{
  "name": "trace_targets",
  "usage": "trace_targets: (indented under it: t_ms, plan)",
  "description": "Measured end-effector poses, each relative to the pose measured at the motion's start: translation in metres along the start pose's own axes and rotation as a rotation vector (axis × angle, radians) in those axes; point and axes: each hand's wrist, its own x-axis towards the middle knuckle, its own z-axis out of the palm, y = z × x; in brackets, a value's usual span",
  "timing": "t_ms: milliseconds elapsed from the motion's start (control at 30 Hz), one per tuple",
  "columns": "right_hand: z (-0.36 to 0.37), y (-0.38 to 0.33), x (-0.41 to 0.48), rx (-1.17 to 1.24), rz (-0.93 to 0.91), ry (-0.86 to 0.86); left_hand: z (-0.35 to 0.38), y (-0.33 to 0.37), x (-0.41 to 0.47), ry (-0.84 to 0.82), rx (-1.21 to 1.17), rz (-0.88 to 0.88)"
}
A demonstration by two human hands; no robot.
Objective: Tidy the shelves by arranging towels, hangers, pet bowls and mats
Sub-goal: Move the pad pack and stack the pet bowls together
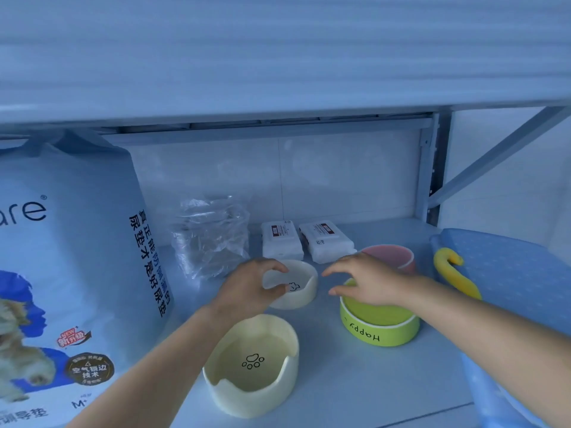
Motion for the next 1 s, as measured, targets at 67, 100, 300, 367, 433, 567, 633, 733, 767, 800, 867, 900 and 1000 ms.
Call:
trace_targets:
  t_ms: [67, 100, 300, 367, 433, 567, 633, 733, 767, 800, 867, 900, 1000]
  plan:
    - [-0.002, -0.004, -0.011, -0.008, 0.013, 0.018, -0.003, 0.007, -0.005, 0.008, -0.006, 0.001]
    - [-0.004, -0.006, -0.017, -0.020, 0.022, 0.021, -0.004, 0.010, -0.006, 0.007, -0.020, 0.003]
    - [-0.021, -0.012, -0.057, -0.077, 0.121, 0.059, -0.010, 0.038, -0.014, -0.045, -0.065, 0.058]
    - [-0.026, -0.010, -0.069, -0.070, 0.147, 0.065, -0.007, 0.051, -0.018, -0.059, -0.056, 0.085]
    - [-0.030, -0.005, -0.079, -0.065, 0.165, 0.064, -0.002, 0.064, -0.022, -0.060, -0.045, 0.116]
    - [-0.032, 0.007, -0.092, -0.082, 0.162, 0.064, 0.018, 0.087, -0.028, -0.095, 0.040, 0.212]
    - [-0.032, 0.013, -0.095, -0.078, 0.155, 0.071, 0.030, 0.095, -0.029, -0.133, 0.068, 0.230]
    - [-0.033, 0.025, -0.097, -0.080, 0.131, 0.039, 0.052, 0.104, -0.029, -0.160, 0.068, 0.235]
    - [-0.034, 0.030, -0.099, -0.076, 0.126, 0.027, 0.059, 0.108, -0.028, -0.167, 0.066, 0.234]
    - [-0.035, 0.034, -0.100, -0.065, 0.124, 0.021, 0.066, 0.111, -0.027, -0.177, 0.072, 0.231]
    - [-0.038, 0.044, -0.104, -0.046, 0.112, 0.014, 0.078, 0.118, -0.023, -0.193, 0.101, 0.214]
    - [-0.040, 0.049, -0.106, -0.040, 0.101, 0.003, 0.083, 0.121, -0.020, -0.194, 0.119, 0.203]
    - [-0.045, 0.063, -0.109, 0.001, 0.057, -0.027, 0.096, 0.129, -0.013, -0.190, 0.152, 0.172]
